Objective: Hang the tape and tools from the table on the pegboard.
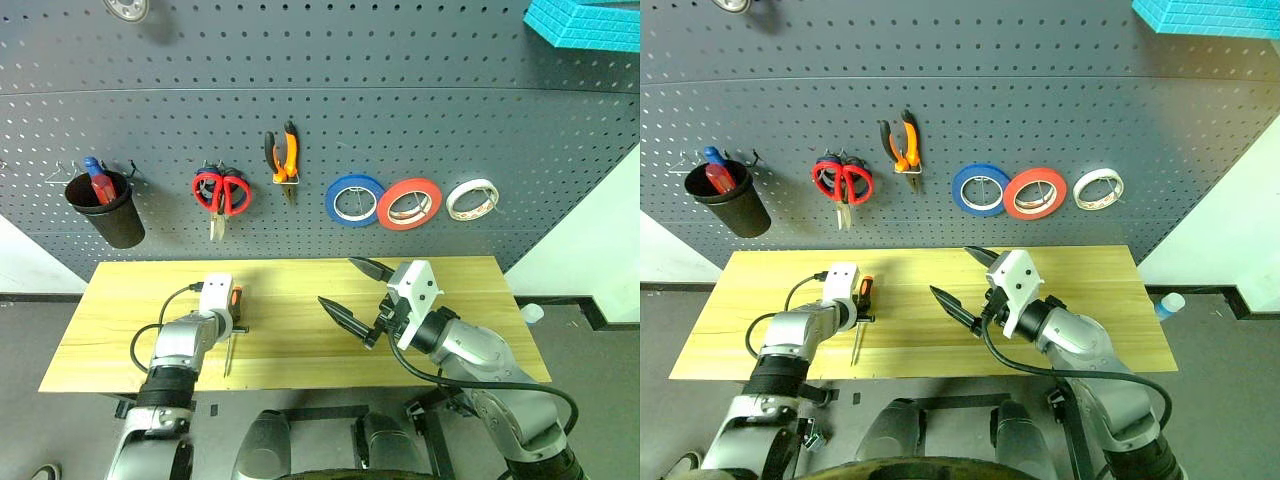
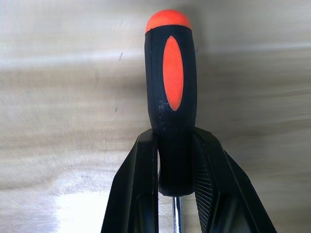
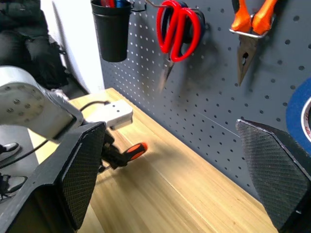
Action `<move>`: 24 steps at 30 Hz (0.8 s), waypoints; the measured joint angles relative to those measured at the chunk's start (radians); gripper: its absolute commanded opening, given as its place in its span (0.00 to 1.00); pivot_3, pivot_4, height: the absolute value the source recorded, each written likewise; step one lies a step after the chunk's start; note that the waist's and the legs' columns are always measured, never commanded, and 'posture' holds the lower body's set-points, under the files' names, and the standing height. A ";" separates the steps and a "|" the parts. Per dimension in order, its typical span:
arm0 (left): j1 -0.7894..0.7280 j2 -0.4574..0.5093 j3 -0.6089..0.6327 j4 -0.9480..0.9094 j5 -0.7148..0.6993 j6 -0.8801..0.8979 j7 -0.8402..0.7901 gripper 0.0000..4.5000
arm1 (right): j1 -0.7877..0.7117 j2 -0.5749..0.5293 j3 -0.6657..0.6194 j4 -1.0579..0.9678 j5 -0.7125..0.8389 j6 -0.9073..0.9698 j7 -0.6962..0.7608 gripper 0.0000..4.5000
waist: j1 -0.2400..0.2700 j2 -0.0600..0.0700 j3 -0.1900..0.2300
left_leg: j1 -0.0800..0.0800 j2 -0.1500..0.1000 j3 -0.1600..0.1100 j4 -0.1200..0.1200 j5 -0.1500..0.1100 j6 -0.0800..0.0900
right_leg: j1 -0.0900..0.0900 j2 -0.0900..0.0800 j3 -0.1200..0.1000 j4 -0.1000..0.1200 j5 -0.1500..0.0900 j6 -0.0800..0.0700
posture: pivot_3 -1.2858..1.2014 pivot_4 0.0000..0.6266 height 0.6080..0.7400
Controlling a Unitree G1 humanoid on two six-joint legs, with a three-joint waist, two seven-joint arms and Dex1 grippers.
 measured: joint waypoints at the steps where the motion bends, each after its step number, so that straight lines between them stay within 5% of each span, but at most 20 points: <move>1: 0.031 0.027 -0.012 -0.074 0.007 -0.005 -0.008 0.13 | 0.000 -0.001 -0.007 0.000 0.010 -0.001 0.010 1.00 | -0.001 0.000 0.000 | 0.000 0.000 0.000 0.000 0.000 0.000 | 0.000 0.000 0.000 0.000 0.000 0.000 | 0.63 0.11 0.52; 9: 0.160 0.069 -0.041 -0.282 0.053 -0.095 0.005 0.13 | -0.020 0.002 -0.057 0.030 0.094 -0.019 0.094 1.00 | 0.003 0.000 0.000 | 0.001 0.000 0.000 0.001 0.000 0.000 | 0.001 0.000 0.000 0.000 0.000 0.000 | 0.64 0.09 0.52; 24: 0.268 0.024 0.029 -0.316 0.217 -0.968 0.236 0.13 | -0.058 0.007 -0.078 0.102 0.197 -0.028 0.201 1.00 | 0.037 -0.001 -0.003 | 0.001 0.000 0.000 0.002 0.000 0.000 | 0.002 0.000 0.000 0.000 0.001 0.000 | 0.65 0.05 0.52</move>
